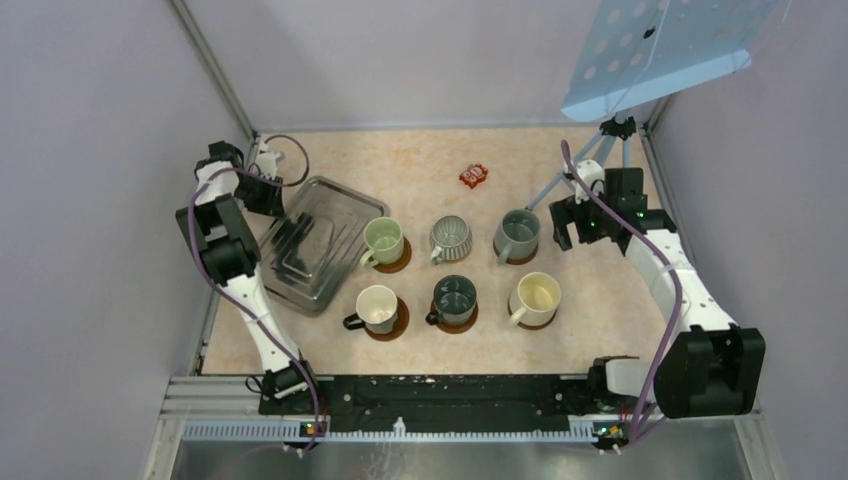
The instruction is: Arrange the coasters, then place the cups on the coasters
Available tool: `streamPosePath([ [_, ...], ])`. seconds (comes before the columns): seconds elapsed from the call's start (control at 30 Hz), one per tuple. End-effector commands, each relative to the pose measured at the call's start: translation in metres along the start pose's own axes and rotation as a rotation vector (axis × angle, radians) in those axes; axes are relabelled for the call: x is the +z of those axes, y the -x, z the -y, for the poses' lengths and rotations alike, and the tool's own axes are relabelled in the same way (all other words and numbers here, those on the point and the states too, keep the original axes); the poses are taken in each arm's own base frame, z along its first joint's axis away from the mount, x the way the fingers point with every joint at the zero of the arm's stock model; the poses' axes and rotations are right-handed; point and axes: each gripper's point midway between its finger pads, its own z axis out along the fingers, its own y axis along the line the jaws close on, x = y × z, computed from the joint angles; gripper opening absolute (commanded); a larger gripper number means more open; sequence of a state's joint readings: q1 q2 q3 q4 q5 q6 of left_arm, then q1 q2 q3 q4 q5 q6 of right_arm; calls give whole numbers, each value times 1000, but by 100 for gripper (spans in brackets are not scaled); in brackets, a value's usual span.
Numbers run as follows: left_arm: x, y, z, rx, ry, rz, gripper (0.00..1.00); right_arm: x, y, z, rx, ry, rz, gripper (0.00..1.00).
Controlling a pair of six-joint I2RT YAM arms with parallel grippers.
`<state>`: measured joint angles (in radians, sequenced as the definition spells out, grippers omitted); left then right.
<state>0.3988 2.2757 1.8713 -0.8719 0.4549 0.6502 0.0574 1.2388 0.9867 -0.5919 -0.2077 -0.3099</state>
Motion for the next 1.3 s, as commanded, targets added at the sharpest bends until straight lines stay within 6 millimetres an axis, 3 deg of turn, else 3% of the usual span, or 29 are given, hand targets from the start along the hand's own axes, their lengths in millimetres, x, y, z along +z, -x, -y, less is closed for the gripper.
streamPosePath([
  [0.0, 3, -32, 7, -69, -26, -86, 34, -7, 30, 3, -12, -8, 79, 90],
  [0.37, -29, -83, -13, -180, 63, -112, 12, -8, 25, 2, -7, -14, 82, 90],
  [0.63, -49, -119, -18, -196, 102, -133, 9, -8, 25, 0, -4, -9, 88, 90],
  [0.93, -62, -158, -9, -278, 150, -162, 7, -12, 22, -2, -3, -11, 92, 90],
  [1.27, -76, -167, -2, -377, 214, -130, 6, -16, 22, -2, -6, -17, 103, 90],
])
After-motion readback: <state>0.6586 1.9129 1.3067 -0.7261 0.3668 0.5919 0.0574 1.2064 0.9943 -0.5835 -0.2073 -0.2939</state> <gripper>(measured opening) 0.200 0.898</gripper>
